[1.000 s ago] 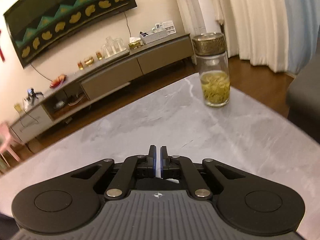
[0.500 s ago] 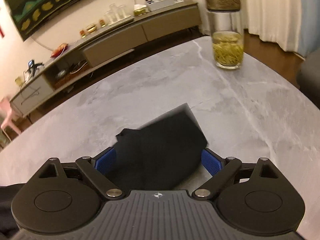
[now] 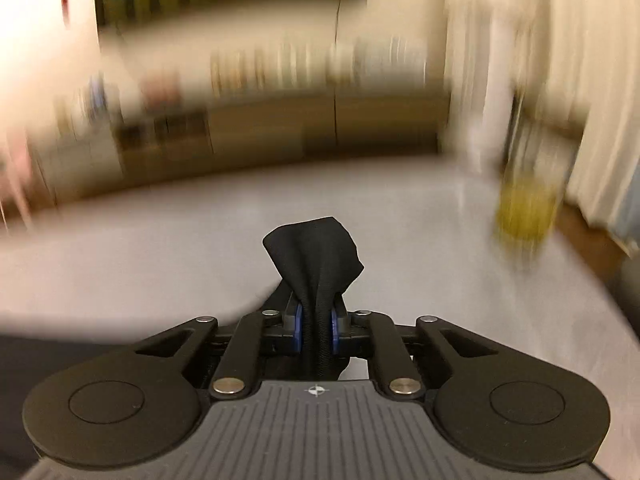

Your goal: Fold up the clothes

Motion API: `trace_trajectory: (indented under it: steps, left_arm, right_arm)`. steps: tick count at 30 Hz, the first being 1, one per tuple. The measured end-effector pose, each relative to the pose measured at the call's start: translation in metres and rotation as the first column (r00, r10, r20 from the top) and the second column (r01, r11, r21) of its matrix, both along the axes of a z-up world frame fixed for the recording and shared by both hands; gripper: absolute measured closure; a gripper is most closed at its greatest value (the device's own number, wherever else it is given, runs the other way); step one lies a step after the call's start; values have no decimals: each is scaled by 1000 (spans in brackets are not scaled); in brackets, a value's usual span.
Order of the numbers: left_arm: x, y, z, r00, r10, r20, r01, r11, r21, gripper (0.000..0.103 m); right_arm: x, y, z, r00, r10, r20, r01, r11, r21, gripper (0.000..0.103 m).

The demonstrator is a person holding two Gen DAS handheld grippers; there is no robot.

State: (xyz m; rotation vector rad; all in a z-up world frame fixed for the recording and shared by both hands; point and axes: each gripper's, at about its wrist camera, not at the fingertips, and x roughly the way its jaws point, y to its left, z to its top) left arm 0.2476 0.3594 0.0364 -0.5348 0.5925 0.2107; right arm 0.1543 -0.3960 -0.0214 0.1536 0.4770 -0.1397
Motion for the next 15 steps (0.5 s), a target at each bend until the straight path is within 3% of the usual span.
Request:
trace_trajectory:
  steps: [2,3,4,6,8,10,12,15]
  left_arm:
    - [-8,-4,12,999,-17,28,17,1000,-22,101]
    - [-13,-7,18,999,-30,36,31,999,-38,101]
    - [-18,-11,23,998,-43,45,46,998,-53,101]
    - [-39,-20,34,995,-84,53,88,994,-72,98]
    - [-61,-29,44,990,-126,62,132,987,-88,95]
    - [-85,-31,54,987,-138,78,146,983,-107,91]
    - [-110,-29,59,985,-133,108,144,984,-105,86]
    - [-140,-20,56,991,-101,90,106,993,-59,81]
  right_arm:
    - [-16,-3,34,991,-21,133,24,1000,-16,88]
    - [-19,-10,37,991,-40,128,39,999,11,84]
    - [-18,-21,31,995,-50,85,47,998,44,63]
    - [-28,-40,11,993,-111,-49,115,989,90,33]
    - [-45,-57,-5,974,-155,-167,176,977,120,32]
    - [-72,-63,-8,971,-99,-218,136,978,161,14]
    - [-104,-64,-13,969,-34,-245,87,974,209,11]
    - [-143,-55,-34,943,1,-332,76,973,219,11]
